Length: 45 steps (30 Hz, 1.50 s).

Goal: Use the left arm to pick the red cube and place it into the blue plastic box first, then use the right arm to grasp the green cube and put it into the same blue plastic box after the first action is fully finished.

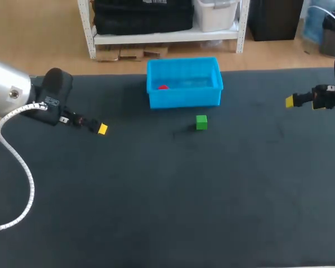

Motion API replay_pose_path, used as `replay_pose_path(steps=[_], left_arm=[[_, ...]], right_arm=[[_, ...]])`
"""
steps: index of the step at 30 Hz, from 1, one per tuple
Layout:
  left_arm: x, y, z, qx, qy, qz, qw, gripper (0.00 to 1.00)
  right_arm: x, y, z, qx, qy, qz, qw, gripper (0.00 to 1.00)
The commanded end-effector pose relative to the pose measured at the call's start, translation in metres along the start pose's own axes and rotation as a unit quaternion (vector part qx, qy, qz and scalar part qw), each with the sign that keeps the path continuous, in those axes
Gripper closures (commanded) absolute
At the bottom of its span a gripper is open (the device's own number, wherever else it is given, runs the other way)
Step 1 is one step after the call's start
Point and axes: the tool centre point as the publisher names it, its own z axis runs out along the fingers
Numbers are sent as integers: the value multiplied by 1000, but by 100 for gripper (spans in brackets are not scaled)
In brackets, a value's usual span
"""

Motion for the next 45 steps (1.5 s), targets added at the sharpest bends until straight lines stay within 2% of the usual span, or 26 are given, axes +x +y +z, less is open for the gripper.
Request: replay_pose_path(steps=[1,5,14,20,23,28,36,40,41,45], left_arm=[[1,0,0,1,-2,0,1000,0],[1,0,0,1,-2,0,1000,0],[1,0,0,1,-2,0,1000,0],[1,0,0,1,-2,0,1000,0],[1,0,0,1,-2,0,1000,0],[1,0,0,1,-2,0,1000,0],[1,0,0,1,-2,0,1000,0],[1,0,0,1,-2,0,1000,0],[1,0,0,1,-2,0,1000,0],[1,0,0,1,-2,0,1000,0]], right_arm=[[-13,1,-5,34,25,-15,999,0],[-27,4,0,55,51,-31,997,0],[-46,21,36,107,133,-36,985,0],[-49,33,63,147,186,-28,971,0],[-47,40,76,155,199,-17,968,0],[-43,52,100,146,215,-13,966,0],[-38,62,129,157,237,-17,958,0],[-30,67,143,140,239,-17,961,0],[-29,70,145,117,221,-25,968,0],[-29,70,145,117,221,-25,968,0]])
